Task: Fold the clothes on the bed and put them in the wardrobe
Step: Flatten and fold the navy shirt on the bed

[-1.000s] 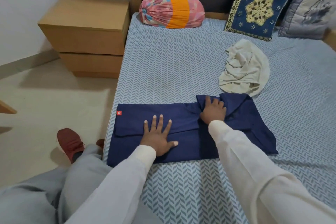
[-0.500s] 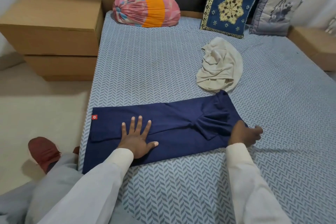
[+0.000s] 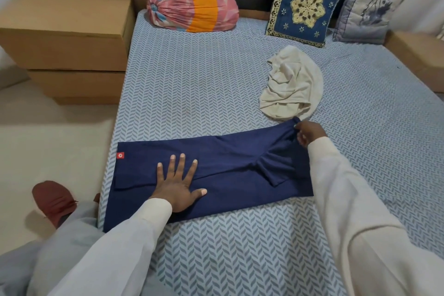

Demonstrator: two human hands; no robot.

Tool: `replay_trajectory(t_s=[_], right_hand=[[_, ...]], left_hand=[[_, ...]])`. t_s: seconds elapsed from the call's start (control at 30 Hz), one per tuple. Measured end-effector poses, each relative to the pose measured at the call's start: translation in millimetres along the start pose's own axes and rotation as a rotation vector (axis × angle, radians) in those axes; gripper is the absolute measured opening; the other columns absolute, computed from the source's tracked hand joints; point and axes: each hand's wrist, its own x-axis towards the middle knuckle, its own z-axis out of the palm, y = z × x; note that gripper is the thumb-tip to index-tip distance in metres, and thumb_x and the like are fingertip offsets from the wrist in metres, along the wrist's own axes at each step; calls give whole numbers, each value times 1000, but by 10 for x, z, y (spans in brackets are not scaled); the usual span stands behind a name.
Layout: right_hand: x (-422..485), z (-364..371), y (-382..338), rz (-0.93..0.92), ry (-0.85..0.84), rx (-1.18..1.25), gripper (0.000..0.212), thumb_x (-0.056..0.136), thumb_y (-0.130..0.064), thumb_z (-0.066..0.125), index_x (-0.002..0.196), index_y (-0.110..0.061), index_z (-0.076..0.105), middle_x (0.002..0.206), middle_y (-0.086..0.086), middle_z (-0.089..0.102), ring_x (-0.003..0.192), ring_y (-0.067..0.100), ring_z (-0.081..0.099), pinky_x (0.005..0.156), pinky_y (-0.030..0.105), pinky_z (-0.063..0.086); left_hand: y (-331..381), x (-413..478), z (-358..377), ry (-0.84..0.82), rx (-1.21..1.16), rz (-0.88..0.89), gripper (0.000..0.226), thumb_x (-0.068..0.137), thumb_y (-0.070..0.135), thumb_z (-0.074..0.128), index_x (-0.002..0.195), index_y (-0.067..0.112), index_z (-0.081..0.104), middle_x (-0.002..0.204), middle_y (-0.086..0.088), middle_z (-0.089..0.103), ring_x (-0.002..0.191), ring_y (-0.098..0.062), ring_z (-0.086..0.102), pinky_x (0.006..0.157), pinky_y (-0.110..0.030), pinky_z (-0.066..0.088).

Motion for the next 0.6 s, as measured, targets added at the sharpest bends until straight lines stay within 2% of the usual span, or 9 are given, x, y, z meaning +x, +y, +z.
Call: replay_trajectory(t_s=[0.07,0.17,0.2,0.23,0.27,0.33,0.47,0.53,0.6], right_hand=[[-2,-89,72,34,1,93,19,91,0,47,79,-14,52,76,7,52,61,14,51,37,15,45],[-3,-192,293,-34,38,-100,14,89,-10,50,77,-17,52,97,10,57,67,14,58,57,22,54],[-15,-218,371,-40,78,-202,9,84,-18,53,86,-13,60,103,14,60,75,20,63,67,26,56],[5,-231,448,-29,160,-305,30,80,-23,55,101,-5,64,112,19,63,90,30,66,79,32,55],[-3,-233,503,-4,217,-391,46,78,-25,57,117,-1,61,122,23,61,107,36,62,90,37,51],[-82,-180,533,-26,318,-473,56,80,-24,60,131,-3,50,137,23,48,126,41,47,102,46,41],[-257,90,478,-560,451,-469,35,74,-15,59,109,-8,58,116,19,56,109,39,53,92,45,42],[-351,274,451,-737,304,-496,20,78,-19,56,96,-12,62,101,15,64,94,35,60,83,42,49],[-410,442,468,-788,155,-641,18,82,-25,53,93,-14,64,99,14,67,92,35,63,78,40,51]], left_hand=[[-1,9,8,-1,-11,5,100,54,89,-10,136,38,-37,147,-2,-46,137,-29,-42,109,-59,-26],[-4,12,15,4,-11,11,100,56,89,-9,136,38,-38,144,-1,-48,137,-29,-42,109,-59,-25],[-4,13,17,6,-13,11,99,56,89,-9,136,38,-37,143,-1,-48,137,-29,-42,109,-59,-25],[-2,11,16,7,-13,11,99,56,89,-9,136,38,-38,142,0,-48,137,-29,-42,109,-59,-25],[2,7,13,7,-15,10,99,56,89,-9,136,38,-38,142,0,-48,137,-29,-41,109,-59,-25],[4,9,13,10,-16,8,99,56,89,-9,136,38,-38,142,-1,-48,138,-29,-41,110,-59,-25],[4,13,21,10,12,-4,100,58,89,-8,140,38,-35,151,-4,-42,139,-29,-39,111,-59,-23],[24,-11,2,48,12,-4,100,67,89,-1,149,37,-24,158,-4,-30,144,-29,-30,113,-58,-18],[24,-16,-68,202,-32,-19,93,77,85,3,155,35,2,164,-6,-1,150,-29,-5,117,-55,-1]])
